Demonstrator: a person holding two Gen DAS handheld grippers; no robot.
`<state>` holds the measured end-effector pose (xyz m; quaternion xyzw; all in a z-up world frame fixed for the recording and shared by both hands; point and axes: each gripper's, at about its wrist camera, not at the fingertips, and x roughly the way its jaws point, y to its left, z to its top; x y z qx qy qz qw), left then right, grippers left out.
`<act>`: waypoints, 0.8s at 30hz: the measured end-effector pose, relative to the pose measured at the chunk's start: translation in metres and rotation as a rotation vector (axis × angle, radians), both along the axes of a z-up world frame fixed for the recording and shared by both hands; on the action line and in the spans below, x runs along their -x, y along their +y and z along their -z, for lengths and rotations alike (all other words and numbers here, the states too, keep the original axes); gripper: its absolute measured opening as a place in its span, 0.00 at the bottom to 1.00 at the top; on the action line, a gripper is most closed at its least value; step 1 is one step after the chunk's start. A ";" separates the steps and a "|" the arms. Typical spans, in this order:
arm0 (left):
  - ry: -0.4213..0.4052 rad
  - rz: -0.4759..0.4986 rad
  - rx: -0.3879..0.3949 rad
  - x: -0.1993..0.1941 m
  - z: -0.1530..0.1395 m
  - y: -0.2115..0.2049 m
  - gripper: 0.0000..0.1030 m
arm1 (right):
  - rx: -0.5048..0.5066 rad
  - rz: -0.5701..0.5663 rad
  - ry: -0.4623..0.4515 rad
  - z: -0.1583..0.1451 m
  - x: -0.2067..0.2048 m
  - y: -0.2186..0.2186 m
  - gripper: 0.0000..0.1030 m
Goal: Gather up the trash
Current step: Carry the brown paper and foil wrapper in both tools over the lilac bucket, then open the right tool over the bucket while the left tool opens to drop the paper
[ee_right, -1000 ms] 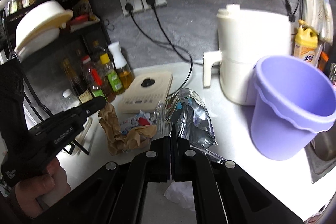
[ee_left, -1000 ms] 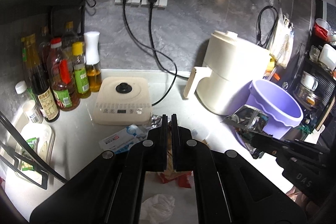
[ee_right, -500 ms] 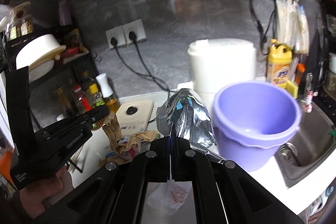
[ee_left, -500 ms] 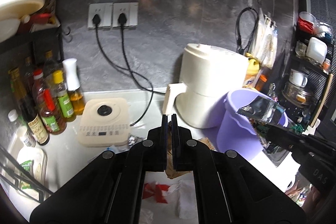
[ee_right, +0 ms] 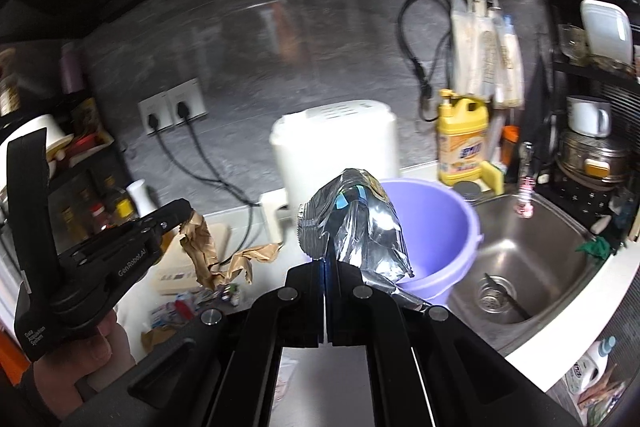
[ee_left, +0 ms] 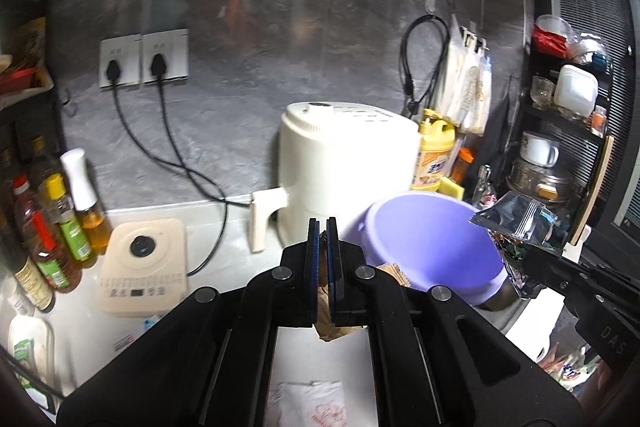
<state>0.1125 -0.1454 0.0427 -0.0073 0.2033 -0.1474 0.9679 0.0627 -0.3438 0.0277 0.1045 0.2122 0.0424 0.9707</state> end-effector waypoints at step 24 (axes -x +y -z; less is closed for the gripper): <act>-0.025 0.031 -0.016 -0.060 -0.005 -0.073 0.04 | -0.098 0.092 0.038 0.029 -0.058 -0.051 0.45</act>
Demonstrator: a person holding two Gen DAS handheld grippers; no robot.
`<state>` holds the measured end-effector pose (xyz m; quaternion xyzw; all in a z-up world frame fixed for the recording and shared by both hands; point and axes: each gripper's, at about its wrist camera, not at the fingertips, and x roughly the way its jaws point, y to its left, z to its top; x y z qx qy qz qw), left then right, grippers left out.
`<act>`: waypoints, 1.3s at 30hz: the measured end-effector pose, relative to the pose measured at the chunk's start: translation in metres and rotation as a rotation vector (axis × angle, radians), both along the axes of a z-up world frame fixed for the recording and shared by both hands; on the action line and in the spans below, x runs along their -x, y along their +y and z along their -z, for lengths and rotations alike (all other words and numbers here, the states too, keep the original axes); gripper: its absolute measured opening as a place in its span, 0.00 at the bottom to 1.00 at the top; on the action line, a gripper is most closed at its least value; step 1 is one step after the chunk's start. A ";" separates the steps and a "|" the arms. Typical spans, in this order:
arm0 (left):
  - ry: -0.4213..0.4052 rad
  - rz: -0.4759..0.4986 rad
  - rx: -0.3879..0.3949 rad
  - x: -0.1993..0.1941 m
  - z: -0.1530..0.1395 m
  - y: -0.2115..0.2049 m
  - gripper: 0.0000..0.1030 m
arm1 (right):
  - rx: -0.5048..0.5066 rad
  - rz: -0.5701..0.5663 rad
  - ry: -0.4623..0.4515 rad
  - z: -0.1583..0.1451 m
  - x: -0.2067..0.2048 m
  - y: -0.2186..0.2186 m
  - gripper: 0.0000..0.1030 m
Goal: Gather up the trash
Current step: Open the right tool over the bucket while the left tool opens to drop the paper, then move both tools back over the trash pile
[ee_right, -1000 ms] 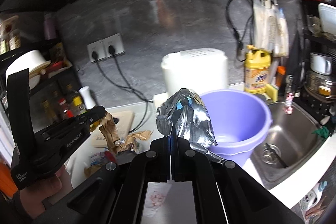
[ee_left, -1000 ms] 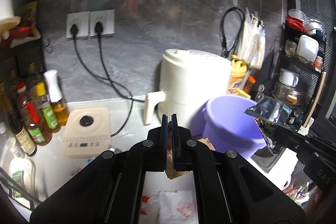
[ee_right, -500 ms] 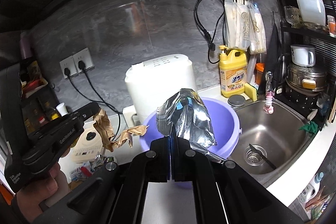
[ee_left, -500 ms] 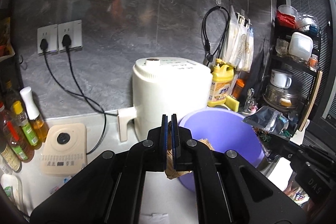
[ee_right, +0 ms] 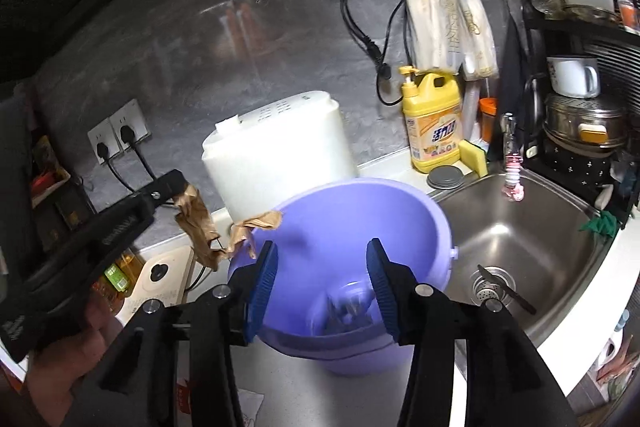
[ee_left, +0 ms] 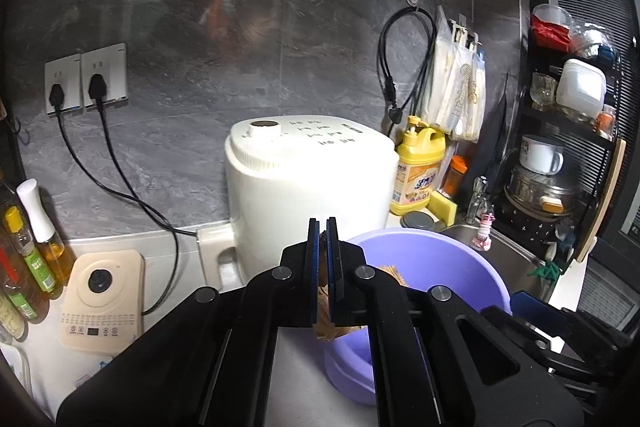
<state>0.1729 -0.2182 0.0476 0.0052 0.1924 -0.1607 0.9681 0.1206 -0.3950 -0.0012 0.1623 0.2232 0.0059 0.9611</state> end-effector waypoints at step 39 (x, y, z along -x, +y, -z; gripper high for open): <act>0.029 -0.219 0.029 0.050 -0.002 0.102 0.92 | 0.048 0.049 -0.035 -0.019 0.055 0.040 0.92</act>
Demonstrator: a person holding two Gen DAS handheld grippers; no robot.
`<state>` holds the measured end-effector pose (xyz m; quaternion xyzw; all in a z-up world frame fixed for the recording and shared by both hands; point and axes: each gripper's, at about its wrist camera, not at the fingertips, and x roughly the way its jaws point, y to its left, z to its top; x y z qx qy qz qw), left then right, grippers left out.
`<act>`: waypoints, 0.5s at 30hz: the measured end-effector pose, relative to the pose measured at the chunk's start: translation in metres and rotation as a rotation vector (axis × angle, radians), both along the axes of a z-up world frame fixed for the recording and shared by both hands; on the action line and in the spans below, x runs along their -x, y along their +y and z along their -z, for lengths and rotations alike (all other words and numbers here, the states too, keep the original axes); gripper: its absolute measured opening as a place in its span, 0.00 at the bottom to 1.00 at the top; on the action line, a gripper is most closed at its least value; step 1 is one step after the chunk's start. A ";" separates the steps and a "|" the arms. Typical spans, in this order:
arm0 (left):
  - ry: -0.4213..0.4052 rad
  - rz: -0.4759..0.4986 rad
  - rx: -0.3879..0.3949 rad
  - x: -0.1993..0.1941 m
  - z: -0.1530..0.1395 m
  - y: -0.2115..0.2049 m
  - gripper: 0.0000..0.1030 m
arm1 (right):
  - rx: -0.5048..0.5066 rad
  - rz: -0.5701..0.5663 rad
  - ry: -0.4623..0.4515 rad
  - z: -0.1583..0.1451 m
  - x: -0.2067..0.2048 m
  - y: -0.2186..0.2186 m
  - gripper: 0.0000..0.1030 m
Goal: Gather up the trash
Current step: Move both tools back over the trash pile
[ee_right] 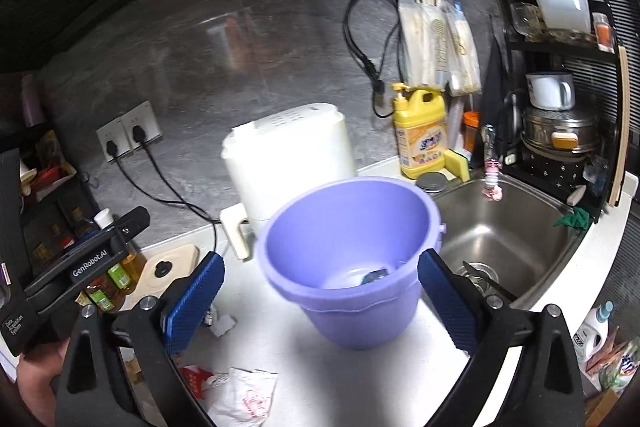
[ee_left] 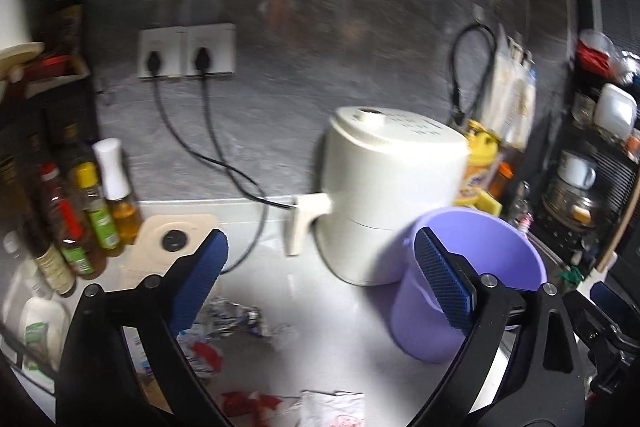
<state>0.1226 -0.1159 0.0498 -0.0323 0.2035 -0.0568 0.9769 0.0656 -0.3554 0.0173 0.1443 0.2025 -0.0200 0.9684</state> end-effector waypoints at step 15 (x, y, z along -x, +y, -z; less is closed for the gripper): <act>-0.061 -0.120 -0.058 0.054 -0.002 0.043 0.94 | 0.086 -0.105 -0.012 -0.002 0.013 0.050 0.92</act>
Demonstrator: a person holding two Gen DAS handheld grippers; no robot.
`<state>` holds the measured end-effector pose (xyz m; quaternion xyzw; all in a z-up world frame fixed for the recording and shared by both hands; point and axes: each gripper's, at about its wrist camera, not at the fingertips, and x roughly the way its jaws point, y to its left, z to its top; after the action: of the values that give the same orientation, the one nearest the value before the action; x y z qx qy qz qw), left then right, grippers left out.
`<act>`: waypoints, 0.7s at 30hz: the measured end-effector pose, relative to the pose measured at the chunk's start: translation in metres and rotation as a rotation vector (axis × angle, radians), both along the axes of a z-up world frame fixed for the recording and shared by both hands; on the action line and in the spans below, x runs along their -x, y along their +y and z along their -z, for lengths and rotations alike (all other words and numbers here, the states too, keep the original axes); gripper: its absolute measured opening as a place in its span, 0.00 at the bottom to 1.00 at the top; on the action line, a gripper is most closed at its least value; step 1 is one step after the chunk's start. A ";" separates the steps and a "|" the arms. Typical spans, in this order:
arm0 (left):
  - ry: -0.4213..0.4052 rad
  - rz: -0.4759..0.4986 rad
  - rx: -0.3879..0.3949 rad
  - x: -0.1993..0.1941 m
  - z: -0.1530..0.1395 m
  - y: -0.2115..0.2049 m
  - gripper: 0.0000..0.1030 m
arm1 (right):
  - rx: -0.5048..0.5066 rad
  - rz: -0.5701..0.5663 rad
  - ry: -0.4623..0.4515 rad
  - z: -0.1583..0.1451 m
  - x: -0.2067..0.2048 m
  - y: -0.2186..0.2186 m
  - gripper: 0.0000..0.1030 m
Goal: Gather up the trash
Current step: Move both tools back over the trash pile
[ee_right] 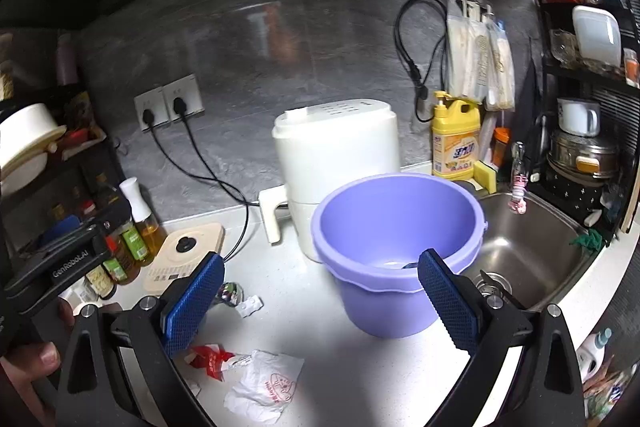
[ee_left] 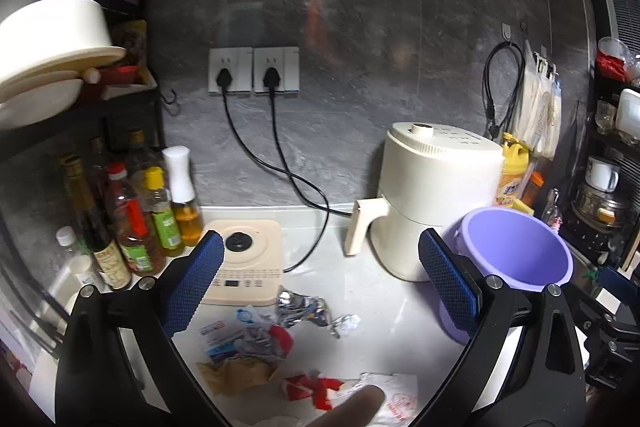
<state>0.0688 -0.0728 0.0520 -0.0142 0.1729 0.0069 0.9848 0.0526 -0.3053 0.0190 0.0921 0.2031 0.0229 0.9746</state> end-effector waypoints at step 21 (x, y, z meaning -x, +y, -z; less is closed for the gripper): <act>0.030 -0.129 -0.063 0.047 0.039 0.032 0.94 | 0.038 -0.103 0.037 0.029 0.012 0.040 0.92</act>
<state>0.0222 -0.0403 0.0129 0.0056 0.1862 0.0758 0.9796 0.0411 -0.2652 -0.0098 0.0633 0.2261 0.0672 0.9697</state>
